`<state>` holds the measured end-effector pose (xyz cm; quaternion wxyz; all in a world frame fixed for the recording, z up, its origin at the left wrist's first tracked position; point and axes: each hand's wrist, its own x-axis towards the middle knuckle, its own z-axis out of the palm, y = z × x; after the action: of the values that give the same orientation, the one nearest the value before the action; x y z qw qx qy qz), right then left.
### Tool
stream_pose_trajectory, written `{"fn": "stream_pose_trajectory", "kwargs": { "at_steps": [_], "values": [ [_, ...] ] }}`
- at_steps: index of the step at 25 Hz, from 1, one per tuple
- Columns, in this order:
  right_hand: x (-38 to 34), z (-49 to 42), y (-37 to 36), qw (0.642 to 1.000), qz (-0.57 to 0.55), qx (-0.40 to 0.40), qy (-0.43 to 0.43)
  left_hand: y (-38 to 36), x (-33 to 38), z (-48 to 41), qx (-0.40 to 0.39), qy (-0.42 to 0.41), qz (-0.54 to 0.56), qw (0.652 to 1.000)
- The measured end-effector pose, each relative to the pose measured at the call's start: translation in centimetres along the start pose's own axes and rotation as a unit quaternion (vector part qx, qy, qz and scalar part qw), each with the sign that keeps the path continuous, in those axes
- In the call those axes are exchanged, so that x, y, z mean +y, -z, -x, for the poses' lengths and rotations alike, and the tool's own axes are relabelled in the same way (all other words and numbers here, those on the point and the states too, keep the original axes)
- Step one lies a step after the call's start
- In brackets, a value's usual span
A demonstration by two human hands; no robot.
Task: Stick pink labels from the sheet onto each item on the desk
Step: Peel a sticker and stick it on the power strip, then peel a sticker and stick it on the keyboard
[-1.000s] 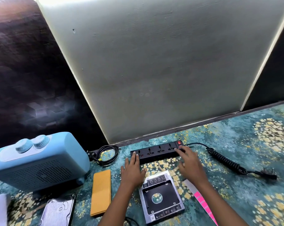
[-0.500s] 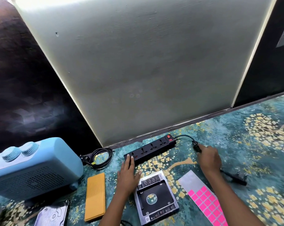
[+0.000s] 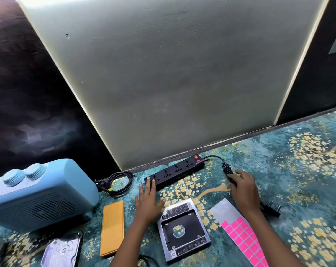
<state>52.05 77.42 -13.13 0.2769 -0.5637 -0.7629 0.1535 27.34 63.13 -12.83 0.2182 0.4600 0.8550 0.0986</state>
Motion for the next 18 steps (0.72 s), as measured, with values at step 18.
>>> {"fn": "stream_pose_trajectory", "kwargs": {
  "at_steps": [18],
  "values": [
    [-2.0, 11.2, 6.9, 0.946, -0.22, -0.183, -0.154, -2.3, 6.7, 12.6, 0.064, -0.078, 0.374, 0.922]
  ]
}}
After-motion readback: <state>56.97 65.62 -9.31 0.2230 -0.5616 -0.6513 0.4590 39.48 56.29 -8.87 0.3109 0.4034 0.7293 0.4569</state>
